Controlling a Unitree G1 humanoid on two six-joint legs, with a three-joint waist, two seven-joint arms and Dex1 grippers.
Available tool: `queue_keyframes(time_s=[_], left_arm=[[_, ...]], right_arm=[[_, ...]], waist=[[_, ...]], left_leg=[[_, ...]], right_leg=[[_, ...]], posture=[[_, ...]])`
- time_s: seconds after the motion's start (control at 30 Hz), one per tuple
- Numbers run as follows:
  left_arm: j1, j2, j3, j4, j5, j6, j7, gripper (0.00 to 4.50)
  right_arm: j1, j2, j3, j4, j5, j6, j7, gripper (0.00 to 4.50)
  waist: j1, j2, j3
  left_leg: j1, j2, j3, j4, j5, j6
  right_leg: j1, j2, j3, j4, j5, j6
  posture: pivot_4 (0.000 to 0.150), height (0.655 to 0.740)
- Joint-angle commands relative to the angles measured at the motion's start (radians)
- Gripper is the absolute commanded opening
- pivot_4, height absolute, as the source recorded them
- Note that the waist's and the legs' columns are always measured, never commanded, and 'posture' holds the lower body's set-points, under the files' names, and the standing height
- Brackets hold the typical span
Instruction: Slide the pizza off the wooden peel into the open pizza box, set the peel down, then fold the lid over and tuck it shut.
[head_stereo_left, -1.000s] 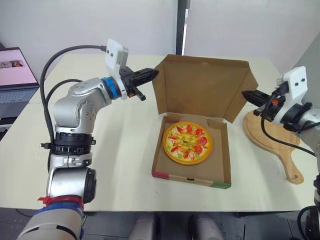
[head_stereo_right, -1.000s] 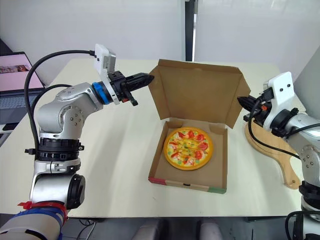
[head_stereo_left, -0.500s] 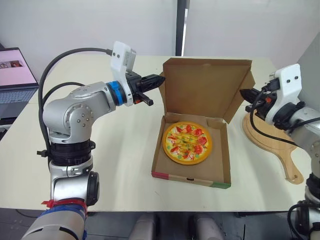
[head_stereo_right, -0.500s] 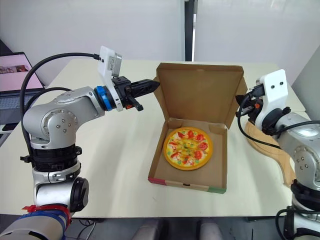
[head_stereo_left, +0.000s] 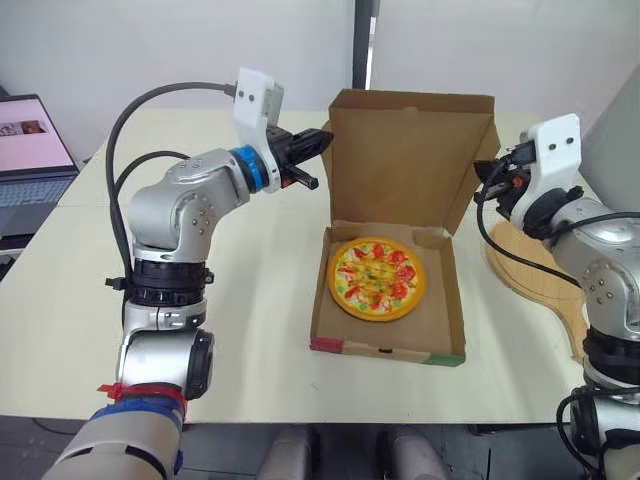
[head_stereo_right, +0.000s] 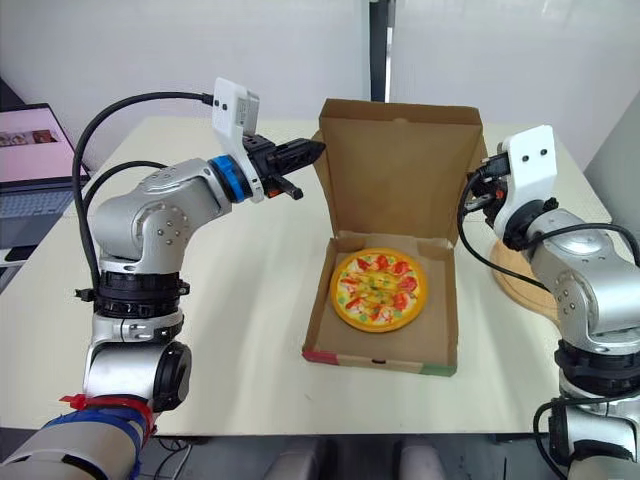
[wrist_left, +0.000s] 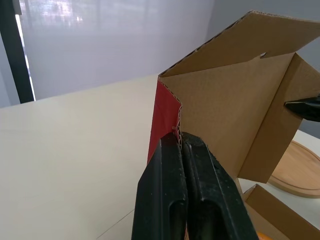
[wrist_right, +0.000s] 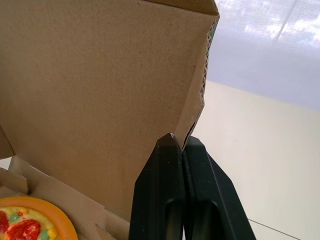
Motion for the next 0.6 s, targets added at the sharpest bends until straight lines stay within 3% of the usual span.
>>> queue_keyframes(time_s=[0.03, 0.37, 0.6], left_arm=[[-0.025, 0.003, -0.002, -0.065, -0.026, 0.01, -0.024, 0.04], [0.123, -0.009, 0.107, -0.338, -0.16, 0.234, 0.092, 0.04], [0.221, -0.006, 0.136, -0.432, -0.209, 0.267, 0.131, 0.04]], right_arm=[[-0.043, -0.008, -0.02, -0.057, 0.01, -0.028, 0.023, 0.0], [0.061, 0.067, -0.077, -0.268, 0.065, 0.129, -0.053, 0.0], [0.151, 0.138, -0.085, -0.368, 0.066, 0.174, -0.101, 0.0]], waist=[[0.0, 0.0, 0.0], [0.0, 0.0, 0.0], [-0.002, 0.001, -0.001]], left_leg=[[0.0, 0.0, 0.0, 0.0, 0.0, 0.0], [0.0, 0.0, -0.001, 0.0, 0.0, 0.0], [0.001, 0.0, -0.001, 0.0, 0.0, 0.0]], right_leg=[[0.0, 0.0, 0.0, 0.0, 0.0, 0.0], [0.0, 0.0, 0.0, 0.0, 0.0, 0.0], [0.0, 0.0, 0.001, 0.001, 0.0, 0.0]], posture=[[0.15, 0.7281], [0.15, 0.7281], [0.15, 0.7281]])
